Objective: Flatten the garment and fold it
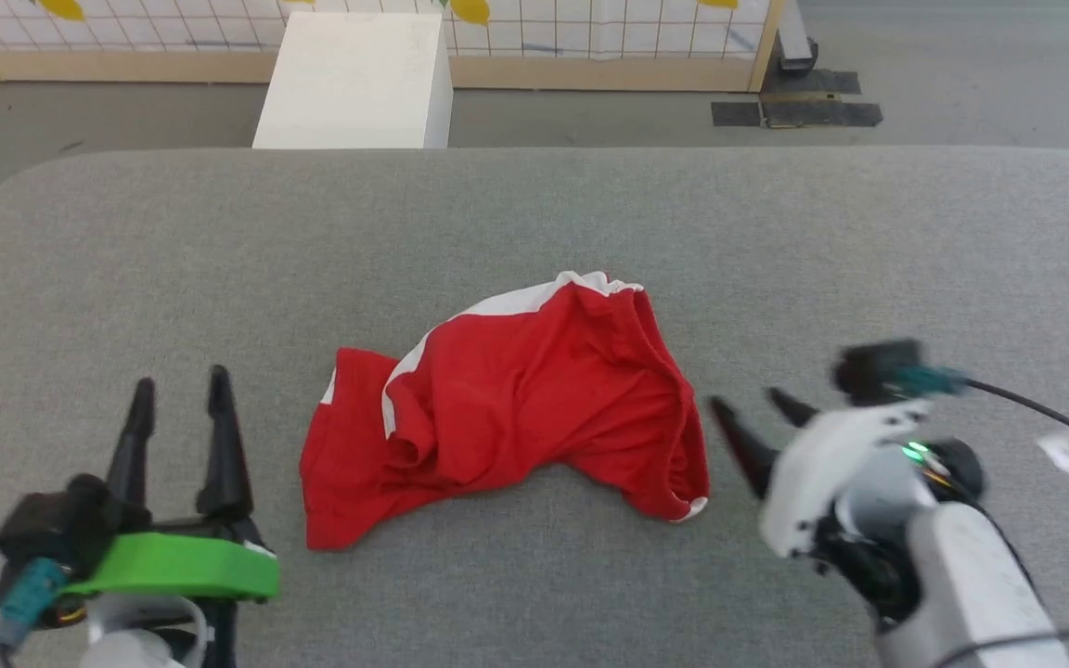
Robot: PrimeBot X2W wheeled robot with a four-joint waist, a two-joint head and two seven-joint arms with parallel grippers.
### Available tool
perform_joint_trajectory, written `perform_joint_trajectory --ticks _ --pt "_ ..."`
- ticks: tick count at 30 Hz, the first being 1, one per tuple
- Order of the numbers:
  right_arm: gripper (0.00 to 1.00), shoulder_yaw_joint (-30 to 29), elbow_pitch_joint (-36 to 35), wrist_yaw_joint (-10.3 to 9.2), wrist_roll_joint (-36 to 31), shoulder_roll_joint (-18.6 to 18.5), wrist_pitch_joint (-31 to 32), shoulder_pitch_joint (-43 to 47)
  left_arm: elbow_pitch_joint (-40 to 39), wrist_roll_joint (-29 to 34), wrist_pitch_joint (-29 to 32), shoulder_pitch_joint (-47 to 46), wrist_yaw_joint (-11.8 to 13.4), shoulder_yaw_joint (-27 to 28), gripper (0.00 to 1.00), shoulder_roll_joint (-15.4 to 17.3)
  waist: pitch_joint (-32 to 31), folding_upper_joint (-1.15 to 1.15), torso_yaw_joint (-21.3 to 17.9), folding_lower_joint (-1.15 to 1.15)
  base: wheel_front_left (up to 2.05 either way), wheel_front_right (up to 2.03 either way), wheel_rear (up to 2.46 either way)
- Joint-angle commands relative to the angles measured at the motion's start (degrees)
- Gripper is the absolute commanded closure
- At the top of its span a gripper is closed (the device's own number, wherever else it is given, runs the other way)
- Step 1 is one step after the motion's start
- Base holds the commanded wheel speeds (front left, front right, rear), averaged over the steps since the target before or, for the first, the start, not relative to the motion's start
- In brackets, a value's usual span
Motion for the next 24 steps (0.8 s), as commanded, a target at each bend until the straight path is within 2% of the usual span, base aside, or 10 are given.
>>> perform_joint_trajectory --ticks 1,6,10,14,15,16,17,18,20,24 --pt "0.0 2.11 1.28 -0.08 -1.09 -0.06 1.77 -2.22 0.75 1.22 -1.26 0.46 -0.47 -0.69 0.0 -0.34 0.72 0.0 0.61 0.0 0.0 0.0 0.0" --pt "0.0 6.89 7.29 -0.08 -7.17 -0.06 7.2 -7.89 3.31 2.46 -2.67 -0.43 -1.54 -2.55 0.0 -2.0 2.55 0.0 2.61 0.0 0.0 0.0 0.0" --pt "0.0 7.07 12.75 -0.08 -10.41 -0.06 10.86 -10.4 5.2 2.44 -3.02 -1.74 -2.42 -3.19 0.0 -2.84 3.78 0.0 4.15 0.0 0.0 0.0 0.0" --pt "0.0 8.88 15.46 -0.08 -8.21 -0.06 12.03 -10.6 6.69 1.88 -3.13 -2.25 -3.02 -3.28 0.0 -3.34 4.47 0.0 4.78 0.0 0.0 0.0 0.0" --pt "0.04 9.71 15.75 -0.08 -7.45 -0.06 11.9 -10.64 7.03 1.78 -3.15 -2.31 -3.16 -3.28 0.0 -3.4 4.57 0.0 4.8 0.0 0.0 0.0 0.0" --pt "0.55 10.32 15.74 -0.08 -7.03 -0.06 11.36 -10.78 7.24 1.78 -3.17 -2.38 -3.26 -3.27 0.0 -3.43 4.59 0.0 4.78 0.0 0.0 0.0 0.0" --pt "0.94 10.21 15.45 -0.08 -6.12 -0.06 9.96 -11.0 7.52 1.72 -3.18 -2.44 -3.41 -3.29 0.0 -3.48 4.51 0.0 4.74 0.0 0.0 0.0 0.0" --pt "1.0 9.51 15.14 -0.08 -5.33 -0.06 8.53 -11.18 7.72 1.69 -3.19 -2.51 -3.5 -3.33 0.0 -3.54 4.37 0.0 4.71 0.0 0.0 0.0 0.0" --pt "1.0 6.8 14.59 -0.08 -4.09 -0.06 5.59 -11.41 8.11 1.69 -3.2 -2.57 -3.62 -3.38 0.0 -3.65 3.73 0.0 4.52 0.0 0.0 0.0 0.0" --pt "1.0 -3.02 12.14 -0.08 -2.91 -0.06 1.7 -10.03 8.78 1.74 -3.22 -2.44 -3.83 -3.65 0.0 -3.74 2.47 0.0 4.03 0.0 0.0 0.0 0.0"
